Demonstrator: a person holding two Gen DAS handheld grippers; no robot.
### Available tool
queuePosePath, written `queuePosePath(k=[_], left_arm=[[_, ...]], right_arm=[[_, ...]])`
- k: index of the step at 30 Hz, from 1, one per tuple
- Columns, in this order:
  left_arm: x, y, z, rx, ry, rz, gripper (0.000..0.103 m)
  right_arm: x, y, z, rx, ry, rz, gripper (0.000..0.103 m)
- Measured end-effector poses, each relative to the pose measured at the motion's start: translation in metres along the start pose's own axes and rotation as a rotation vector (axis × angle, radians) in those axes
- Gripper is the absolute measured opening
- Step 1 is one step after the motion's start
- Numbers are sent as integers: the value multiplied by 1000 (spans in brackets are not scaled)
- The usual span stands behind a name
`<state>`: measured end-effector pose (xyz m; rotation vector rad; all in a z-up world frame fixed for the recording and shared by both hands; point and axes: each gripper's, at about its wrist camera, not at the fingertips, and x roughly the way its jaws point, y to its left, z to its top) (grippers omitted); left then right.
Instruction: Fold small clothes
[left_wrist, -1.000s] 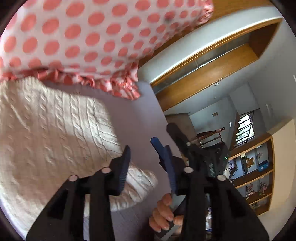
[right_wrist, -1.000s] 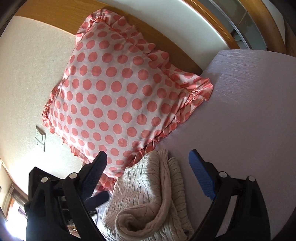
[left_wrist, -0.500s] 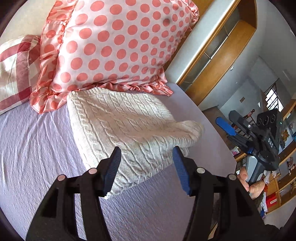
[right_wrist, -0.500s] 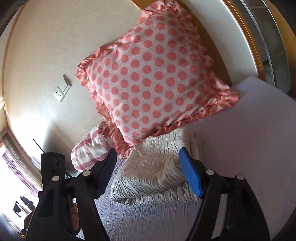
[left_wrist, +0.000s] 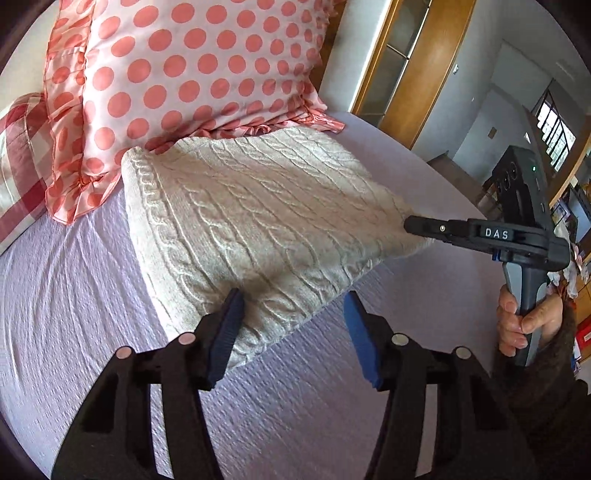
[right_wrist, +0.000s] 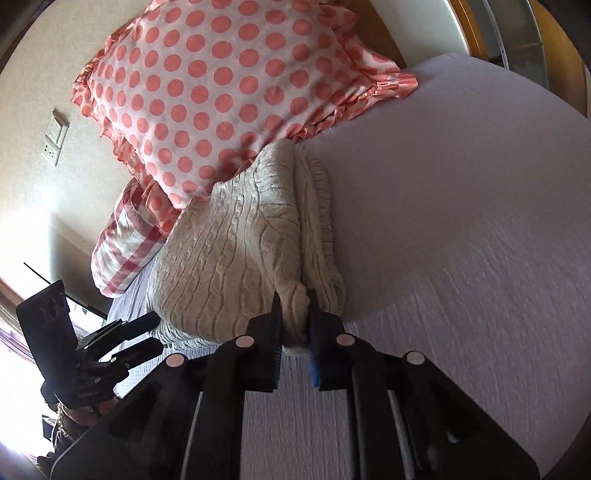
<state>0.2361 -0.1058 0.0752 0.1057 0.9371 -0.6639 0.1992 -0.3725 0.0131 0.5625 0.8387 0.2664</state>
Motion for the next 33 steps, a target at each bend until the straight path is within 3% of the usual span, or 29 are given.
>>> queuePosePath(k=[3,5,6,7,8,9,12,17,18,19,23,25,28,30,32,33], left_arm=[[-3,-4,-4,27,3,19,55],[-4,-4,-5,29,1,23,55],[-4,-3,-4,28,-1,22,55],[-4,-3,-4,24,-2,17,56],[-4,-2,-4,19,-3,12,56],[-5,-1,-4,13,-5,5,56],[-4,1,-2,-6,-9,-19,57],[-6,6,-3,-33,-18,-56,57],[-6,6,-3,-34,-20,-58,57],[-6,6,-3,-34,-21,-60,57],[-5,8,-3,-46,-24,-83,57],[-4,7,-2,-47,-23,-85,57],[-3,5,-2,-32,-24,-72,57],[-6,4,-3,-30,-30,-73,57],[-17,8,-3,-57,-49,-105,62],[-24,11,-4,-75,-67,-135,64]], right_arm=[[-8,17,8,-56,-38,-20,13],[-9,24,18,-69,-32,-14,20],[-10,26,26,-67,-33,-20,40],[-11,29,35,-70,-47,-23,69],[-11,31,44,-80,-68,-26,77],[-10,33,54,-84,-79,-28,77],[7,35,83,-76,-83,-42,77],[82,45,101,-133,98,-125,49],[93,46,101,-148,121,-130,24],[99,48,101,-175,112,-142,11],[95,39,118,-119,2,-169,8],[102,26,123,-58,2,-204,8],[110,24,121,-82,52,-223,9],[83,27,120,-65,-5,-165,11],[44,35,112,-65,-84,-94,20],[28,40,107,-80,-102,-22,34]])
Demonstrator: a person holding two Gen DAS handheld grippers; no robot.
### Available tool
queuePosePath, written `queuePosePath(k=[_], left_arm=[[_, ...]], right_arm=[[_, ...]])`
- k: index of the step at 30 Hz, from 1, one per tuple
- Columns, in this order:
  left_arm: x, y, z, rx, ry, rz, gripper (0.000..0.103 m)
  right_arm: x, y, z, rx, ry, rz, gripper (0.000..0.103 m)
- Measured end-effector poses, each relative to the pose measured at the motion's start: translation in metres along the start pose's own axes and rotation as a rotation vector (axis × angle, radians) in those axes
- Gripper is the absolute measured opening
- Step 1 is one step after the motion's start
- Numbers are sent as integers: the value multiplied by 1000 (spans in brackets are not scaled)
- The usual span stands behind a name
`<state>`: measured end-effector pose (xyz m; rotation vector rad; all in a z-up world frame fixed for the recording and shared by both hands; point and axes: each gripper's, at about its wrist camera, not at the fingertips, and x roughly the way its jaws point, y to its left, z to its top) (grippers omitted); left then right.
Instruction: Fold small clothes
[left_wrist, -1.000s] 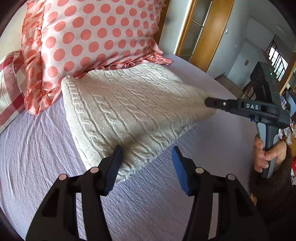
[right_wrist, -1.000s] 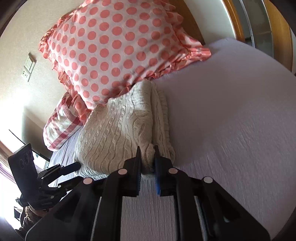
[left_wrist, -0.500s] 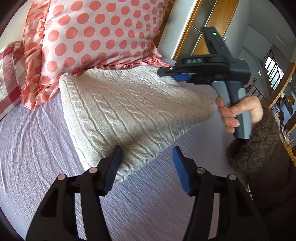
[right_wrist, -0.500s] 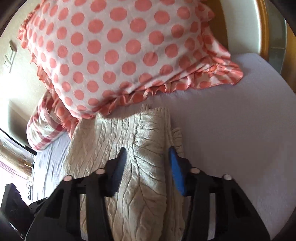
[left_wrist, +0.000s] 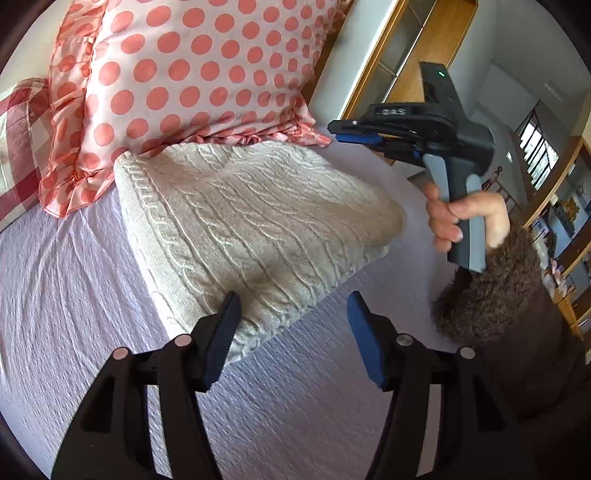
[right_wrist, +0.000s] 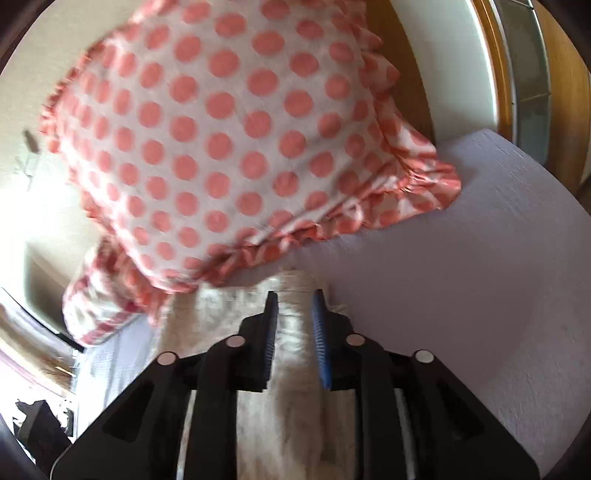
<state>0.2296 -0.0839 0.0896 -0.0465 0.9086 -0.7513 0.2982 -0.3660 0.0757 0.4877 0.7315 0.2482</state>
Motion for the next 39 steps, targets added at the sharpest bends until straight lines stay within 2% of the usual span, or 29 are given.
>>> queuePosePath(k=[1,2,4,5,7,8,9,10,12,14,15,18,20,21,22,26,27,28,30,31,32,34,35,37,39], left_arm=[[-9,2,0,-16,-23,-18,65],[-17,5,0,-29,-48,-25,67],[-30,14,2,-59,-91,-9,70],[-34,19,4,-81,-104,4,72],[-38,33,5,-142,-112,14,73],[-39,40,6,-175,-107,12,74],[-41,47,5,-206,-102,6,74],[-41,54,3,-237,-96,-2,76],[-42,66,2,-288,-90,-28,80],[-37,78,7,-342,-79,-70,86],[-33,85,11,-371,-68,-87,87],[-10,103,19,-480,-7,-107,88],[4,113,23,-529,30,-89,88],[10,116,24,-545,42,-86,88],[16,118,25,-557,54,-88,88],[38,118,31,-574,89,-102,86],[41,116,33,-571,84,-103,86],[45,114,35,-568,89,-110,78],[49,113,36,-574,87,-82,66],[49,114,35,-579,93,-78,56],[45,118,34,-584,89,-93,46],[27,127,29,-592,81,-130,39],[15,131,26,-585,74,-125,38],[-15,134,18,-543,50,-53,38],[-46,142,9,-524,17,13,38]], right_arm=[[-13,7,-7,-24,-3,61,48],[-20,15,-15,-56,13,95,51],[-21,29,-35,-123,76,135,51],[-16,33,-44,-145,111,128,51],[5,24,-64,-156,198,15,51],[17,12,-73,-140,254,-25,48],[13,5,-76,-136,217,19,46],[10,1,-76,-115,217,36,43],[-2,-6,-66,-17,215,101,45],[-12,-13,-53,42,164,172,67],[-14,-19,-46,66,143,171,84],[11,-38,-34,149,214,148,87],[32,-48,-34,200,285,146,86],[40,-51,-36,204,306,139,82],[46,-52,-38,204,320,127,73],[54,-50,-43,181,327,142,62],[56,-50,-45,180,331,151,54],[58,-52,-47,191,333,173,44],[61,-56,-52,228,326,228,36],[61,-55,-54,240,319,243,35],[62,-52,-56,243,313,255,35],[63,-40,-58,238,312,295,33],[64,-31,-59,230,319,332,32],[74,-4,-65,184,352,393,31],[91,30,-76,101,391,394,31]])
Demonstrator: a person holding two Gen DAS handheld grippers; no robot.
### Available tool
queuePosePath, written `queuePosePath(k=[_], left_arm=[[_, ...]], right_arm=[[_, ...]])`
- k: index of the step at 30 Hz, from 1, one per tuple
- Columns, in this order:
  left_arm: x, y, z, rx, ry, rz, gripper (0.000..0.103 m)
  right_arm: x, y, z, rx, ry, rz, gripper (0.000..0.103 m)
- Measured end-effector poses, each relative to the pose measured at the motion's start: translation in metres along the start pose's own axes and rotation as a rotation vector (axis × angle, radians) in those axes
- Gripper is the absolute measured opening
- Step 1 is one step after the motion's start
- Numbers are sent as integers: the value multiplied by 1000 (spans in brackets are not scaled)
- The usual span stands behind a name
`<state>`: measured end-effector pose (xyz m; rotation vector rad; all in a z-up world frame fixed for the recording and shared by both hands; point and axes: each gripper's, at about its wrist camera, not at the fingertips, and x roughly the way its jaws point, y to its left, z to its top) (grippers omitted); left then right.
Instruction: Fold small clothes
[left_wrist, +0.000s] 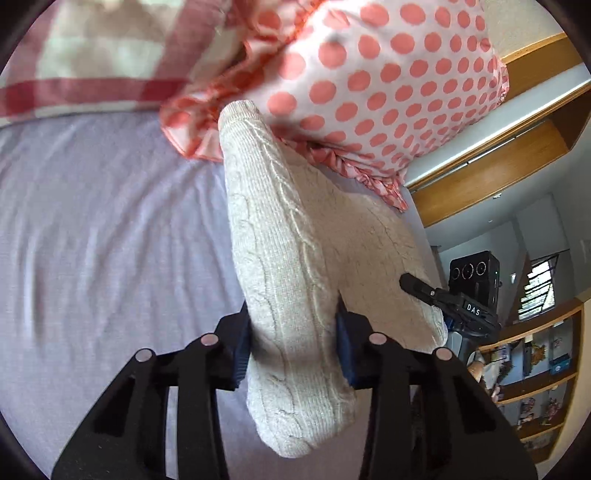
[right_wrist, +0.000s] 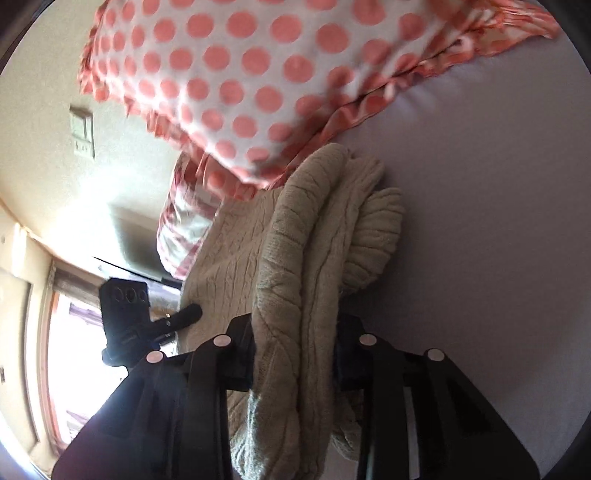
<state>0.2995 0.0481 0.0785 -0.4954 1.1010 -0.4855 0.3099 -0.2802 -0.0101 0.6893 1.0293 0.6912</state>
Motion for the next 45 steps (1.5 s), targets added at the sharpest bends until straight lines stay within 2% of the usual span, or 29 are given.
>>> queuePosePath(k=[2,4,6,8,9,10,12,14,16,17,19,22,23,24,25,28,29,30,31,32,33,34,36,37,43,45], left_arm=[[-21,17,-1,-12,-33,58,40],[-28,32,-1,-19,-47,152,44],[-40,36,-5,-8,-80,224,44],[-65,27,-13,38,-148,211,44],[-79,18,-17,67,-188,189,44],[-92,6,-24,102,-220,149,46],[-102,-20,-39,171,-246,74,51],[-92,-48,-50,233,-223,19,55],[-73,-64,-59,270,-170,-18,55],[-62,-68,-61,274,-148,-20,52],[-37,-67,-62,262,-124,37,52],[-14,-44,-71,212,-51,51,51],[-4,-39,-74,209,-39,61,47],[0,-39,-78,225,-58,83,46],[-2,-42,-85,258,-84,114,47],[-1,-63,-92,333,-103,231,47],[-6,-68,-96,340,-114,243,49],[-14,-69,-102,340,-132,241,53],[-23,-70,-107,340,-155,249,62],[-33,-69,-114,342,-186,278,74],[-42,-67,-121,341,-217,330,82],[-50,-64,-127,337,-245,388,95],[-61,-55,-137,320,-285,492,100],[-62,-50,-138,306,-285,508,100],[-51,-24,-138,246,-217,535,100],[-49,-19,-141,237,-206,551,100]], right_arm=[[28,17,-4,-54,33,-16,31],[46,28,-6,-87,48,-50,40],[43,37,-7,-120,26,-116,44],[21,54,-12,-174,-52,-183,45],[8,66,-17,-206,-99,-181,45],[-5,77,-25,-233,-131,-140,45],[-20,98,-41,-279,-134,-27,45],[-19,116,-58,-312,-95,67,47],[-3,129,-64,-331,-57,81,47],[5,130,-66,-328,-40,80,47],[15,121,-63,-295,-41,38,48],[20,81,-53,-182,-42,-116,46],[25,67,-54,-145,-32,-105,43],[24,58,-55,-121,-53,-81,34],[24,54,-57,-114,-69,-75,30],[15,63,-66,-133,-84,-117,30],[8,70,-70,-148,-93,-141,30],[3,79,-74,-173,-114,-173,38],[-6,89,-81,-211,-146,-208,60],[-15,99,-88,-249,-179,-241,73],[-21,109,-95,-285,-208,-279,95],[-26,117,-103,-323,-237,-321,100],[-27,125,-118,-377,-249,-398,102],[-25,125,-123,-383,-243,-439,102],[9,103,-137,-361,-143,-660,102],[14,100,-139,-364,-134,-688,102]])
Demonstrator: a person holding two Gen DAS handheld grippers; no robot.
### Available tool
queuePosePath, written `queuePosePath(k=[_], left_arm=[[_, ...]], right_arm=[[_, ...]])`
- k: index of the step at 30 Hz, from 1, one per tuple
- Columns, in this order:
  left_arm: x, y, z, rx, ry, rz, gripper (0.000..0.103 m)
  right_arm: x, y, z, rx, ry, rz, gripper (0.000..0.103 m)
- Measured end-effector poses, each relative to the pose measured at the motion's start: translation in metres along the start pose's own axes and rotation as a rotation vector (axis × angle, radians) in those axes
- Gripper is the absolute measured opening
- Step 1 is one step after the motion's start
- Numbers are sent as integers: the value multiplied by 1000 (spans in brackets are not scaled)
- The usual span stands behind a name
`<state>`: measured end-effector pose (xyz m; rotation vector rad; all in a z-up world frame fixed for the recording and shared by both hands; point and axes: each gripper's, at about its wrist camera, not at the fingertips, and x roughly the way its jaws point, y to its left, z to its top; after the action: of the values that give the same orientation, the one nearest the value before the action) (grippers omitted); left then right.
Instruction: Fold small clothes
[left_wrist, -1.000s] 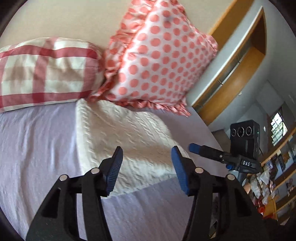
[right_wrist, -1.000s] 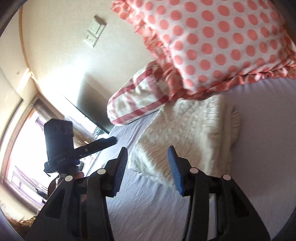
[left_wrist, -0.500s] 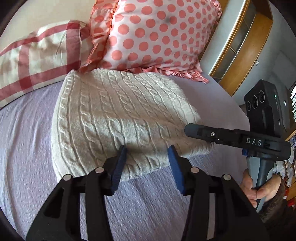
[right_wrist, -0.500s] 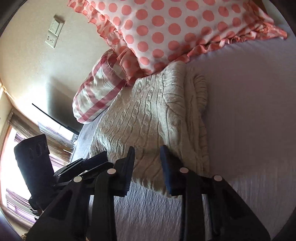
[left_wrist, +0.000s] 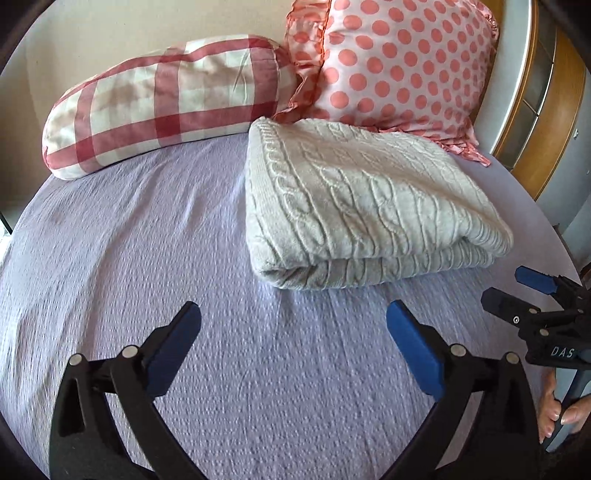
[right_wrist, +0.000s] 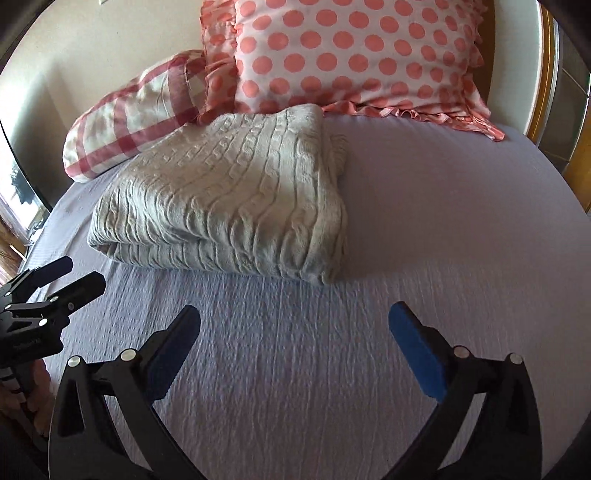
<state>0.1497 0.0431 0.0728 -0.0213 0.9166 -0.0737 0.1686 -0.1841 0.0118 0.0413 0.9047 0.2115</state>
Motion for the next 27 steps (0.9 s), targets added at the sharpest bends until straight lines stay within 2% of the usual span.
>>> queuePosePath(k=[7,15,27], left_arm=[[20,5,-6,-21,82,20,101],[22,-5,-8,32,89,77,101],[24,-4,-7,28,88,74,101]], right_arm=[[11,9,-9,-35,34,-48,102],[16,15,-12,-75,59,-93,102],[15,15,-13,-74,59,-92,102]])
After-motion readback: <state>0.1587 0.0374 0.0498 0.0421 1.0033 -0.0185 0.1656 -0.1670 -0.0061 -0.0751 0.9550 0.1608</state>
